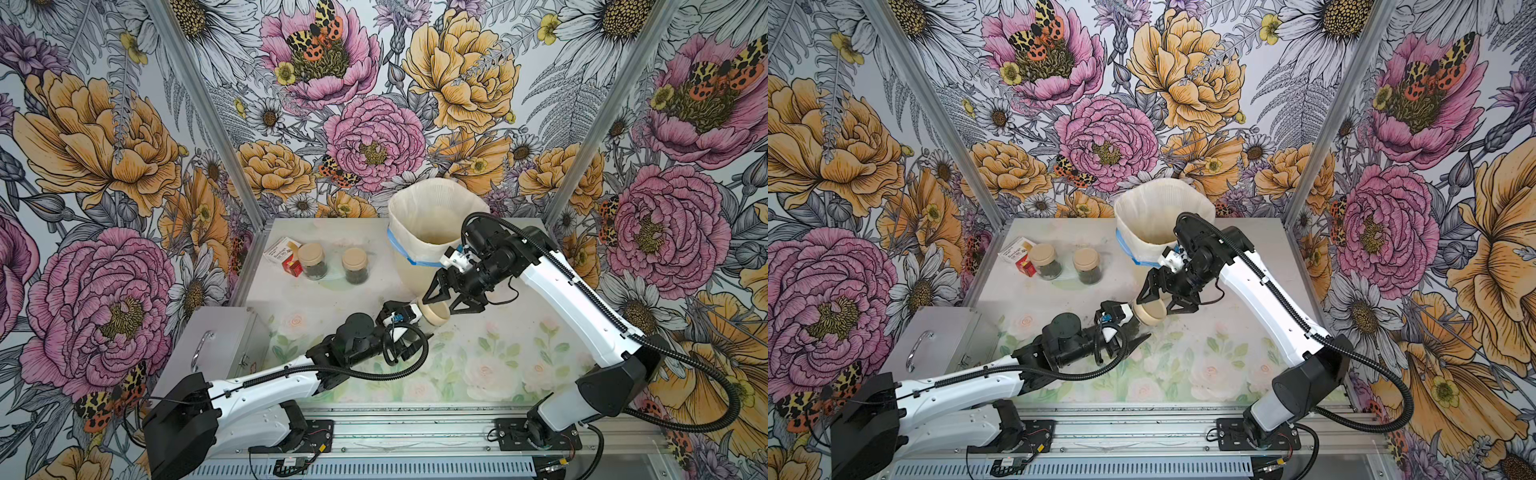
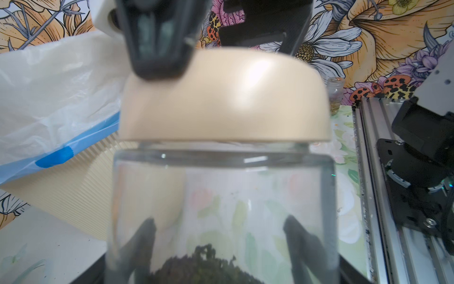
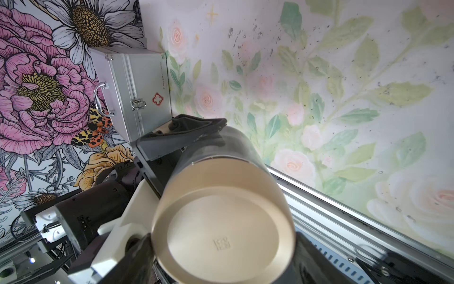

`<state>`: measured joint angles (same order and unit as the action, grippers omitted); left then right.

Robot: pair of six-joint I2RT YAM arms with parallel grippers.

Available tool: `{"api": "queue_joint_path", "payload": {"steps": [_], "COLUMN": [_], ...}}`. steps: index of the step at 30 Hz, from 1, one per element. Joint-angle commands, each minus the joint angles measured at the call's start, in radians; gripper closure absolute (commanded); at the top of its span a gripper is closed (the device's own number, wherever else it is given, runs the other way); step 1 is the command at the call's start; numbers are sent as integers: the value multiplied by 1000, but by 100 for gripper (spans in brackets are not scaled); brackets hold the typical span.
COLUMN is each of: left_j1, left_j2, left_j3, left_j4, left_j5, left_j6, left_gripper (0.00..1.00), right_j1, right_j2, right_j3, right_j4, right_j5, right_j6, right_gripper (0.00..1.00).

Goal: Empty moldy tea leaves from jars
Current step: Unscrew the lid from the jar.

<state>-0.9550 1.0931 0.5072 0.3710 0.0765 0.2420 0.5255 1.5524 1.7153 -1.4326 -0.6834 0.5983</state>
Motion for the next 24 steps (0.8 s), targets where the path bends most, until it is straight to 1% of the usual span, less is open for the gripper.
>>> {"api": "queue_joint_path", "payload": {"steps": [1,7,17,24], "left_j1": [18,31,44,59], "left_j2": [-62,-92,-128,-148], "left_j3": [36,24,19,28], "left_j4": [113,113,117,117], "left_j5": [45,70,114,148], "left_j6": [-32,-59,-92,-106], "left_gripper": [47,47,48,49], "right_j1": [5,7,5,1], "right_j2": [25,41,62,28], "right_j3": [15,19,35,15], "right_j4": [-51,-52,-36,10], "right_j5": [75,65,2,-15], "right_j6": [-91,-151,-268,-323], "right_gripper": [17,16,16,16]}}
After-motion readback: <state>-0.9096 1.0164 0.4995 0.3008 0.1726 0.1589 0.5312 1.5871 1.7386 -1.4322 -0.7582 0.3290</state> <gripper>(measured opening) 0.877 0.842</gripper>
